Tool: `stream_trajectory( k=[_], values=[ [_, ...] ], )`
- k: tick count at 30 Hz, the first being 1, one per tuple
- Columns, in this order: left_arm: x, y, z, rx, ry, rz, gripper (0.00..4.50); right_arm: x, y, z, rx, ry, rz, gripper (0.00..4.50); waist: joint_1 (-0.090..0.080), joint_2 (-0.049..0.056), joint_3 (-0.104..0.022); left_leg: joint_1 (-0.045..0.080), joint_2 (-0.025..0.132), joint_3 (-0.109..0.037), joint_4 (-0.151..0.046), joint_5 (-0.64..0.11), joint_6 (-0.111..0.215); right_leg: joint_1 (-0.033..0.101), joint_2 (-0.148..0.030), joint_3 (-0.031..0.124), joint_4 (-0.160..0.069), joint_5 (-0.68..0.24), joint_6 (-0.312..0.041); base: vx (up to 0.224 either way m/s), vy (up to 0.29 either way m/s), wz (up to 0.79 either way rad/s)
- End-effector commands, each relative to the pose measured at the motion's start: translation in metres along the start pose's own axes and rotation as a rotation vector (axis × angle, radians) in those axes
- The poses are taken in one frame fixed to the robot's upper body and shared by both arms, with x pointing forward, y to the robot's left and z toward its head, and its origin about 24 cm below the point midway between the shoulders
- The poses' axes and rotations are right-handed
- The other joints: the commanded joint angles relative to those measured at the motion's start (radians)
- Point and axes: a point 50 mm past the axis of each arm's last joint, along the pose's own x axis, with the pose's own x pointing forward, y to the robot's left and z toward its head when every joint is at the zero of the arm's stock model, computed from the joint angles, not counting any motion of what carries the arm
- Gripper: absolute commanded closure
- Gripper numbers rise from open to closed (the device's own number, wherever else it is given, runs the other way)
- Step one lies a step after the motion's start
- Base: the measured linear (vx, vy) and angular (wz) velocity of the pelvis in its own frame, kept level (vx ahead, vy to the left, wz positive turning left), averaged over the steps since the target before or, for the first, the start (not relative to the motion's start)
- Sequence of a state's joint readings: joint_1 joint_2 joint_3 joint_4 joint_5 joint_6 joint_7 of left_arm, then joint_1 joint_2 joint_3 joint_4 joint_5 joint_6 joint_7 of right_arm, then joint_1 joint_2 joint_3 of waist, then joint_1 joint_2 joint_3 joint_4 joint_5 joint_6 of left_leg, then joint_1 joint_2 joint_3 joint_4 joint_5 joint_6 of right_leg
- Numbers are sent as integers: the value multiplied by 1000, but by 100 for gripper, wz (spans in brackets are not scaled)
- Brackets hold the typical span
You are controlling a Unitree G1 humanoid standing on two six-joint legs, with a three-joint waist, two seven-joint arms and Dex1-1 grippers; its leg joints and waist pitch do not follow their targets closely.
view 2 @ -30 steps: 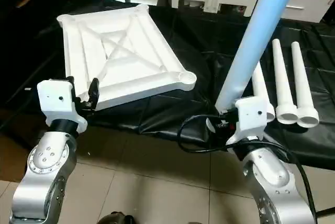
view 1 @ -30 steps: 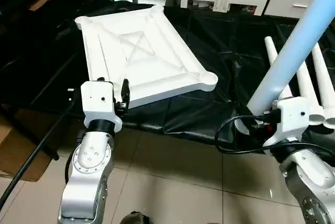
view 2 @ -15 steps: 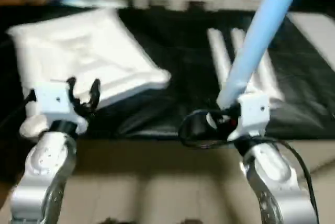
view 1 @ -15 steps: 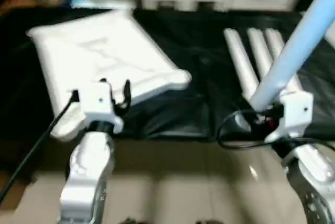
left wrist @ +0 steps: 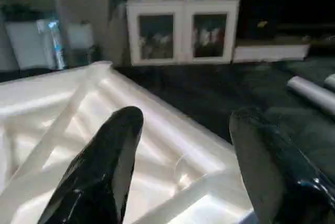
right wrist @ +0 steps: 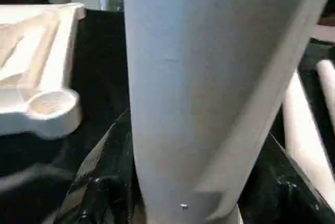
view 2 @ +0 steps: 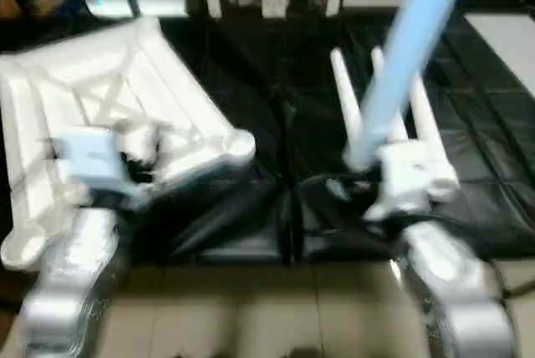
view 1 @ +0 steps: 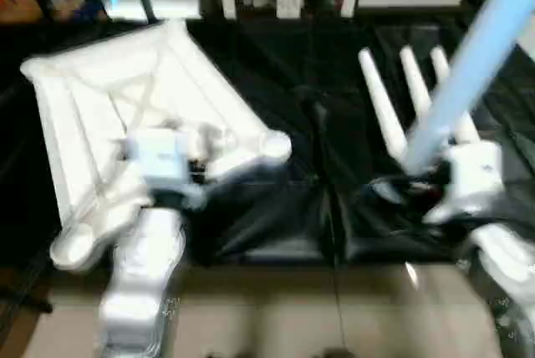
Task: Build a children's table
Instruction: Insert table leg to table base
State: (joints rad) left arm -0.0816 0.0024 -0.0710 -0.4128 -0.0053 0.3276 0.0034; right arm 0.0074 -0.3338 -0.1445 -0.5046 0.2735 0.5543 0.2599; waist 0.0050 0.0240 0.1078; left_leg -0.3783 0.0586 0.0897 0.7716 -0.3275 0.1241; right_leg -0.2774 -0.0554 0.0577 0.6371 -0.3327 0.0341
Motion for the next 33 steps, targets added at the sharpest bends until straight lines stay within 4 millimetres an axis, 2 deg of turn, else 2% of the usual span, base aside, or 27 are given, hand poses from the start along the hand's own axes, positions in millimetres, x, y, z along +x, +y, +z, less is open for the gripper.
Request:
stream_trajectory(
  k=[1,2,3,4,5,7,8,9,10,11,12,13,14,16,17,18,19,20,21,24,26,27,28,29,30,31,33],
  values=[
    [-2,12,-1,28,2,43,150,4,10,8,-16,-48,66,259,35,-11,-40,-72,59,-17,-109,178,-52,101,-79,19,-106,362,-305,130,14,3],
    [-2,12,-1,28,2,43,150,4,10,8,-16,-48,66,259,36,14,-46,-46,76,-17,-156,212,-29,93,-50,-6,-112,262,-277,134,23,3],
    [-2,12,-1,28,2,43,150,4,9,9,-19,-48,69,259,-1,60,-39,25,142,-68,-227,128,39,38,21,-88,-69,32,-183,123,44,0],
    [-2,12,-1,29,2,44,150,4,9,9,-20,-48,69,259,-29,74,-31,61,182,-126,-257,-62,86,-9,39,-109,1,-96,-141,123,44,0],
    [-2,13,-1,29,2,45,150,5,9,9,-20,-48,71,259,-32,66,-69,148,232,-185,-246,-172,206,-82,19,-93,89,-133,-64,127,13,-4],
    [-2,13,-1,30,2,48,150,6,10,9,-28,-49,85,259,-34,53,-71,130,205,-155,-226,-3,292,-142,1,-91,124,9,65,123,18,9],
    [-2,13,-1,30,2,48,150,6,10,9,-47,-51,94,259,-38,44,-72,123,205,-153,-229,54,314,-149,-6,-86,124,34,80,89,6,3],
    [-2,13,-1,30,1,48,150,6,10,9,-62,-53,101,259,-27,29,-51,79,193,-114,-255,44,308,-145,-14,-74,110,85,72,77,-45,-2],
    [-2,13,-1,30,1,47,150,6,11,9,-71,-54,104,259,-22,11,-45,57,175,-90,-261,-31,273,-128,-26,-59,67,119,46,77,-45,-2],
    [-2,13,-1,31,0,47,150,6,11,9,-73,-54,107,259,13,-66,-32,-10,29,3,-132,-191,106,-44,-118,61,-136,-248,107,50,-93,10],
    [-2,13,-1,32,-1,46,150,6,11,9,-71,-54,105,259,19,-51,-51,-13,14,7,-60,-116,76,-5,-169,102,-152,-405,74,67,-83,2],
    [-2,14,-1,33,0,45,150,6,11,8,-62,-53,98,259,21,-53,-41,-49,20,-16,-33,-3,9,26,-160,93,-150,-556,18,67,-83,2],
    [-3,14,-1,33,0,44,150,6,10,7,-55,-51,93,259,23,-51,-32,-52,22,-19,-42,25,-16,24,-148,83,-149,-569,-11,105,-39,-8],
    [-3,14,-1,33,2,43,150,6,10,6,-45,-47,90,259,25,-41,-28,-46,34,-18,-75,75,-35,37,-117,56,-160,-511,-164,105,0,6],
    [-3,14,-1,33,2,43,150,6,10,6,-43,-46,92,259,24,2,-26,-8,72,-12,-168,98,-29,26,-64,-1,-162,-420,-254,109,52,14],
    [-3,14,-1,35,3,41,150,5,11,5,-46,-44,104,259,17,26,-32,21,95,-13,-199,102,-41,17,-42,-38,-154,-361,-252,124,119,7],
    [-3,14,-1,36,3,39,150,5,12,5,-49,-43,113,259,-20,51,-35,79,164,-88,-251,-79,-4,-33,15,-90,-78,-233,-209,124,119,7],
    [-3,15,-1,37,3,38,150,4,13,5,-50,-43,121,259,-45,67,-58,153,220,-150,-271,-191,54,-98,13,-98,25,-115,-154,142,141,5],
    [-3,15,-1,37,3,37,150,4,13,4,-48,-42,121,259,-46,71,-61,167,227,-166,-263,-171,96,-121,7,-97,52,-74,-106,149,99,7],
    [-3,14,0,37,3,36,150,4,14,4,-42,-40,118,259,-52,39,-66,161,206,-149,-239,136,318,-185,-25,-87,85,52,55,138,62,1],
    [-3,12,-2,33,16,9,150,4,12,3,-30,-41,103,259,-30,-2,-54,96,106,-77,-215,105,264,-135,-60,-45,-35,152,12,120,-12,-6],
    [-4,9,-3,22,19,-56,150,4,11,3,-4,-52,93,259,1,-52,-67,-1,-1,-9,-125,10,164,-9,-128,48,-105,168,-23,114,-36,4],
    [-5,7,-4,11,15,-106,150,4,10,4,13,-62,90,259,13,-46,-74,-39,6,-14,-77,18,118,45,-188,92,-105,213,-95,114,-36,4],
    [-5,5,-4,3,10,-144,150,5,10,5,26,-70,88,259,22,-35,-63,-46,40,-37,-93,147,5,36,-189,62,-65,499,-176,103,-13,-2],
    [-6,4,-2,-8,-1,-183,150,5,10,6,37,-76,90,259,21,-29,-54,-41,52,-31,-149,280,-80,11,-117,-3,-31,730,-194,52,-23,-6],
    [-4,5,-3,-5,4,-223,132,6,10,6,42,-82,97,259,26,12,-68,-26,77,-35,-187,422,-88,-17,-64,-40,-8,827,-181,52,-23,-6],
    [-1,7,-3,-11,18,-366,115,8,10,8,37,-92,124,259,19,37,-81,11,128,-56,-172,449,-74,-58,-45,-50,-9,650,-204,0,0,0]
  ],
)
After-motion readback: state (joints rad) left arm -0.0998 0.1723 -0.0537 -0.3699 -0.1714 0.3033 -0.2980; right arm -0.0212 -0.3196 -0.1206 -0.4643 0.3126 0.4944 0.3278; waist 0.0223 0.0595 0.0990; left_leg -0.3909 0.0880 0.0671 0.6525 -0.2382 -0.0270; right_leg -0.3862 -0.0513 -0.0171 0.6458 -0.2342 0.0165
